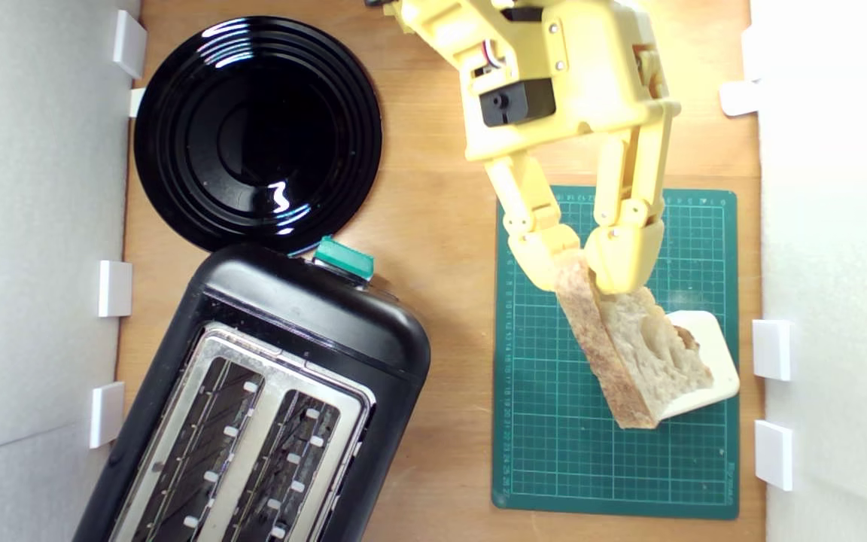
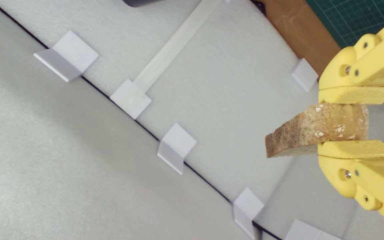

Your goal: Pick bread and place in toaster

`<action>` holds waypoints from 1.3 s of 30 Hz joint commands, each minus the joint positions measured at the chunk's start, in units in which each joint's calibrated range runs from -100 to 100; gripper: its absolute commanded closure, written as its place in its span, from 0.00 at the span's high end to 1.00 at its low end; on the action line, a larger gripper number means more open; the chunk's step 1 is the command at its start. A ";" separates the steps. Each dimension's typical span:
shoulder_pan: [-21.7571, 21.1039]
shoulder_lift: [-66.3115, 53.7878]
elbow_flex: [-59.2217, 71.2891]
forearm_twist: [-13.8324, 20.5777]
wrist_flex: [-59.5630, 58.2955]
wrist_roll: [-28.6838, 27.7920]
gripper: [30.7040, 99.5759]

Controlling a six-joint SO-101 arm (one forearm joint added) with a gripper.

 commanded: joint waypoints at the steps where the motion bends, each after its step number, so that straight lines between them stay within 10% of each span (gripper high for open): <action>1: 3.53 -1.82 -12.53 0.60 7.69 3.21 0.32; 13: 10.94 10.16 -40.22 0.60 24.16 12.63 0.32; 39: 26.65 12.16 -46.57 0.69 30.64 28.32 0.32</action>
